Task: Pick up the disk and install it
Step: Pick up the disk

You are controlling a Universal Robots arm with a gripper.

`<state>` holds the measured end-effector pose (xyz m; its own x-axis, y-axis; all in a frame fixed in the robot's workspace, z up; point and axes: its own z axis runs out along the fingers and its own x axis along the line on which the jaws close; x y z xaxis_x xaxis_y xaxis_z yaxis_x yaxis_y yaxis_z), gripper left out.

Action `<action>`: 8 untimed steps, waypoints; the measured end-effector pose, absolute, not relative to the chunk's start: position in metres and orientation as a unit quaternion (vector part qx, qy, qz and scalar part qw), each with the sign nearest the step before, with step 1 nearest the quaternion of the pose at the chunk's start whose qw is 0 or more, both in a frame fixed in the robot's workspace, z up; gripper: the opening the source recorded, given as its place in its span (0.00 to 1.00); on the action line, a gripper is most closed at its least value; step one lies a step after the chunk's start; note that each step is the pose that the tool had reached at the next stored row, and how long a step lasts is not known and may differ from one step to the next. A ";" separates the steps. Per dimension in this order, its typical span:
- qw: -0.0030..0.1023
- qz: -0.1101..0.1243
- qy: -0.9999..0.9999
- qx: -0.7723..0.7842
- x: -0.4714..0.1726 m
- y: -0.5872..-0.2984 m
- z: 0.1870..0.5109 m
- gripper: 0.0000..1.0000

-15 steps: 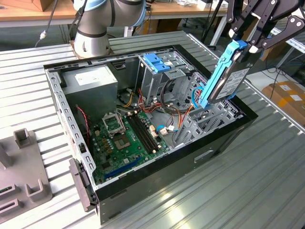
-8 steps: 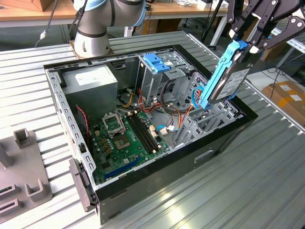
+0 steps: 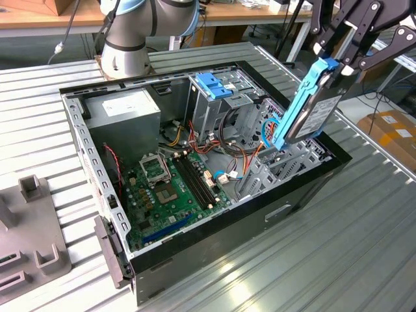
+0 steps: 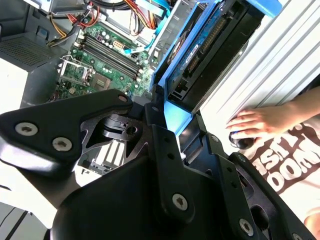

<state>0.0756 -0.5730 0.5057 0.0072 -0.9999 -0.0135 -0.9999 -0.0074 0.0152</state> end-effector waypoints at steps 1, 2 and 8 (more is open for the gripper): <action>0.001 -0.010 -0.704 0.710 0.076 -0.573 0.505 0.36; 0.001 -0.010 -0.704 0.710 0.076 -0.573 0.503 0.36; 0.001 -0.010 -0.704 0.710 0.075 -0.573 0.495 0.36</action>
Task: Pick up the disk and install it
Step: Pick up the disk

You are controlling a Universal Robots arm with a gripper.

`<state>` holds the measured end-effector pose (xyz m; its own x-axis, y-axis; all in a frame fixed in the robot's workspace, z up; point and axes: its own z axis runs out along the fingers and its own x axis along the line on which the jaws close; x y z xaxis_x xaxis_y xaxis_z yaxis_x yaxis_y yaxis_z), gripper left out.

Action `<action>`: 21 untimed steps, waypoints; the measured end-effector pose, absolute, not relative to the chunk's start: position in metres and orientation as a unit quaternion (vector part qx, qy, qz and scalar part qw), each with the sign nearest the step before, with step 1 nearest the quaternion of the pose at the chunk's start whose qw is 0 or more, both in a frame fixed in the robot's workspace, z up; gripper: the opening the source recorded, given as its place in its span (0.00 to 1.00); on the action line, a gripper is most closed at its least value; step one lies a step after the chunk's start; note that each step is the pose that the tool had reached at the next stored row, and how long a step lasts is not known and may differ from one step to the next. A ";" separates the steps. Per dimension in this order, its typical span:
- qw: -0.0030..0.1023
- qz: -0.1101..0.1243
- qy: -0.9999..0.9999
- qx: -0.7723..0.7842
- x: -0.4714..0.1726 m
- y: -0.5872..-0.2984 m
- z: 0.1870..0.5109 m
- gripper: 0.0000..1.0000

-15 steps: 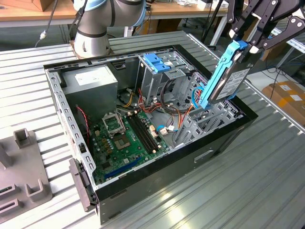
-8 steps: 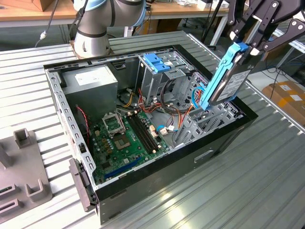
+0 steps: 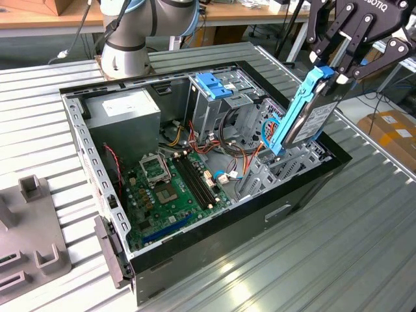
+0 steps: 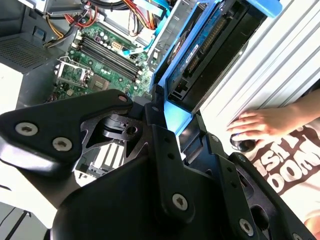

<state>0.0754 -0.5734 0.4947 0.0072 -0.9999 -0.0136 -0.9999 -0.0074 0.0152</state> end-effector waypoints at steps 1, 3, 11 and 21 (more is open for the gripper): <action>0.001 -0.010 -0.704 0.710 0.075 -0.573 0.492 0.36; 0.001 -0.010 -0.704 0.710 0.075 -0.573 0.487 0.36; 0.001 -0.010 -0.704 0.710 0.075 -0.573 0.487 0.36; 0.001 -0.010 -0.704 0.710 0.075 -0.573 0.479 0.36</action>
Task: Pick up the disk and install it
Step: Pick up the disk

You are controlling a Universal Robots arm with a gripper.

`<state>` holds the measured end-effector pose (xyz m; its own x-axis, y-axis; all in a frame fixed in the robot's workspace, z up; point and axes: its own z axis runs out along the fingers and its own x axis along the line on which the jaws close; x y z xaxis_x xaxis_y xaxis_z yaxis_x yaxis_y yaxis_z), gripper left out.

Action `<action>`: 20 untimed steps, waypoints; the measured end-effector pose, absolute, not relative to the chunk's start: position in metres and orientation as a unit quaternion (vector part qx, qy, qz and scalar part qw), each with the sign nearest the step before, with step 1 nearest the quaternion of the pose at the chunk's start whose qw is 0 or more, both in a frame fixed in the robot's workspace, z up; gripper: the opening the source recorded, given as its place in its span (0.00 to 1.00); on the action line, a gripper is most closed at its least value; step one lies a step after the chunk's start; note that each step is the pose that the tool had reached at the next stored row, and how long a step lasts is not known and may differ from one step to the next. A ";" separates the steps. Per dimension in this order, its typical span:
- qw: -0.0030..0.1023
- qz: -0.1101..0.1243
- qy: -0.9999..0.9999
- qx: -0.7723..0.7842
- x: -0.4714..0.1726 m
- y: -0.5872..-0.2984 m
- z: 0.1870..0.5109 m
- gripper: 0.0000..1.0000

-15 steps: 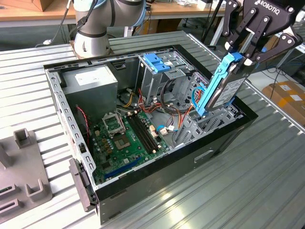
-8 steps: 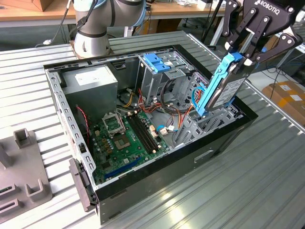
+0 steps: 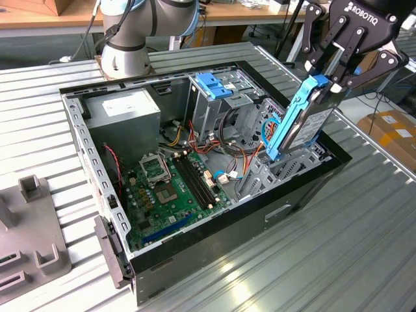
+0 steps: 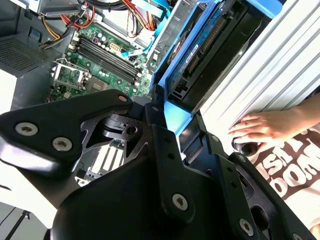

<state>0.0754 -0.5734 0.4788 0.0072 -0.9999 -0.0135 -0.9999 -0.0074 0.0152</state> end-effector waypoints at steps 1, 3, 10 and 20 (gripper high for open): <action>0.001 -0.010 -0.704 0.710 0.075 -0.573 0.479 0.36; 0.001 -0.010 -0.704 0.710 0.075 -0.573 0.479 0.36; 0.000 -0.010 -0.704 0.710 0.074 -0.573 0.478 0.36; 0.000 -0.009 -0.699 0.715 0.072 -0.567 0.465 0.36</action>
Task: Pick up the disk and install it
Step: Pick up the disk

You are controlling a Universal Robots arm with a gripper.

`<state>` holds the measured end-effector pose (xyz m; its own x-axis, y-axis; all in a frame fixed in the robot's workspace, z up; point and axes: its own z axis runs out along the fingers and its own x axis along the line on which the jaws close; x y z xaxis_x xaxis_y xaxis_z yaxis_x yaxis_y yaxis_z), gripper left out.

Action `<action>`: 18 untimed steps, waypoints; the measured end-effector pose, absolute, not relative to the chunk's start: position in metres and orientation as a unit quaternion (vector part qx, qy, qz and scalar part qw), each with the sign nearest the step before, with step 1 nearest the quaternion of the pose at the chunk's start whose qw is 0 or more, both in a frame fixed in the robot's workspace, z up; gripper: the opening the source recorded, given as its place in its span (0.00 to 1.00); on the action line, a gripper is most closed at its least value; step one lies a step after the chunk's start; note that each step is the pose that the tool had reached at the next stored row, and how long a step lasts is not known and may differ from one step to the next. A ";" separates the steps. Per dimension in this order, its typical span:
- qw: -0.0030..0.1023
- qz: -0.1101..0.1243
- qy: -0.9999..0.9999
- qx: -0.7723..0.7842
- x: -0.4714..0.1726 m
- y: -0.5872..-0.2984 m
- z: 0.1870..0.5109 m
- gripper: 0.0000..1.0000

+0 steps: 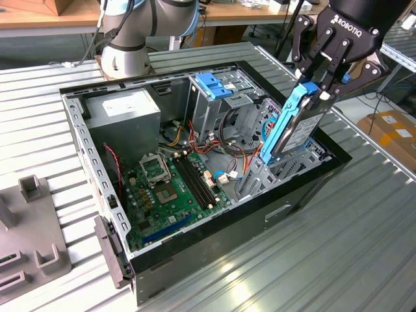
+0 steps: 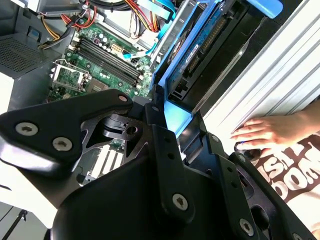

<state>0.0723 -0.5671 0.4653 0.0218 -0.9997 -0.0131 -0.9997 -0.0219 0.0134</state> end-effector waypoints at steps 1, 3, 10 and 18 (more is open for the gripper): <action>0.000 -0.009 -0.699 0.715 0.072 -0.567 0.464 0.36; 0.000 -0.009 -0.699 0.715 0.072 -0.567 0.456 0.36; 0.000 -0.009 -0.699 0.715 0.072 -0.567 0.449 0.36; 0.000 -0.009 -0.699 0.715 0.072 -0.567 0.446 0.36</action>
<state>0.0723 -0.5670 0.4463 0.0231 -0.9997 -0.0127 -0.9996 -0.0233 0.0134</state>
